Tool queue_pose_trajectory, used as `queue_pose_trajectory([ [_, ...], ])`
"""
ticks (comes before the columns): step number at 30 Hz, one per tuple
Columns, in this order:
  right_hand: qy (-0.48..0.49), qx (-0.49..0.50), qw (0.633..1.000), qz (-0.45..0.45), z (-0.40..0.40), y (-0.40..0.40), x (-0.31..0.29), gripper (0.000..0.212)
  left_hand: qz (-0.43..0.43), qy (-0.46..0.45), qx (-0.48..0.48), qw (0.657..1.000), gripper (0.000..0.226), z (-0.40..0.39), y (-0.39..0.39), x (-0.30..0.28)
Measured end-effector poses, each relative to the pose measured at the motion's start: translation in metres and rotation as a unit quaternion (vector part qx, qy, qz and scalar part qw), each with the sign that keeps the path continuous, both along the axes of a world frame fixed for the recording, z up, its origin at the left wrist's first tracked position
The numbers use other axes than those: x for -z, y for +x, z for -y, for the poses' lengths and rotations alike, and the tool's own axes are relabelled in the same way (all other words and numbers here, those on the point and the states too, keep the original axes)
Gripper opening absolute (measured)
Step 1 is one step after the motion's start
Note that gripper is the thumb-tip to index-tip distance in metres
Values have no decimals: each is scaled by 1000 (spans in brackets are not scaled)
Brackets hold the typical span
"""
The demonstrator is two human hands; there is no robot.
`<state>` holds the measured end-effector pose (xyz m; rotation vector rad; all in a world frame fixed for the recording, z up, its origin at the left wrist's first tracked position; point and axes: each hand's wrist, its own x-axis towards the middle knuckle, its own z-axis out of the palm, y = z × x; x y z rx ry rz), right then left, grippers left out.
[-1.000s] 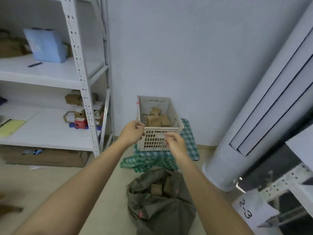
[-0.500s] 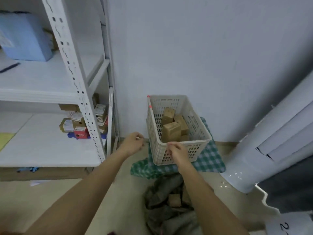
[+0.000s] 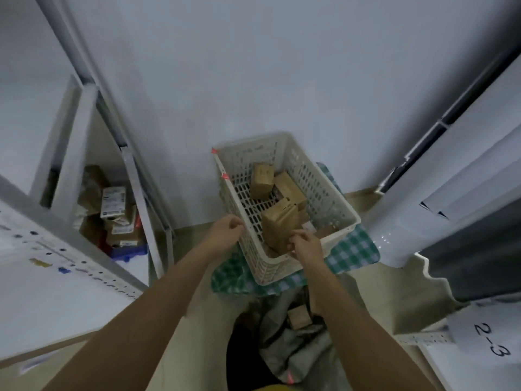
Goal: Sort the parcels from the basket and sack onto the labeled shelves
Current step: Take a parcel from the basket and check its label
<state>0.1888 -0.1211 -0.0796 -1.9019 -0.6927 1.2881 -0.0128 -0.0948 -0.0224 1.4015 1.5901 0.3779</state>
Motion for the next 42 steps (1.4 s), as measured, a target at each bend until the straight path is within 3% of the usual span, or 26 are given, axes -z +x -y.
queue_pose_trajectory([
  [5, -43, 43, 998, -33, -63, -4, 20, 26, -17, -6, 26, 999, 29, -71, 6, 14],
  [12, -85, 89, 992, 1, -96, 17, 54, 50, 8, -48, 58, 997, 21, -137, 40, 41],
  [15, -93, 121, 988, -19, -105, 19, 49, 43, 2, -75, 90, 993, 29, -160, 57, 53],
  [18, -126, 132, 983, -28, -111, 20, 56, 55, -16, -124, 124, 984, 39, -179, 73, 62],
  [24, -180, 159, 968, -76, -118, 18, 75, 58, -20, -208, 142, 967, 55, -201, 103, 88],
  [30, -194, 187, 960, -78, -129, 17, 100, 59, -14, -287, 86, 954, 49, -213, 111, 127],
  [34, -203, 184, 955, -110, -130, 15, 110, 58, -8, -331, 115, 937, 54, -206, 113, 141],
  [42, -181, 196, 954, -134, -129, 0, 127, 59, 26, -320, 104, 941, 47, -191, 112, 132],
])
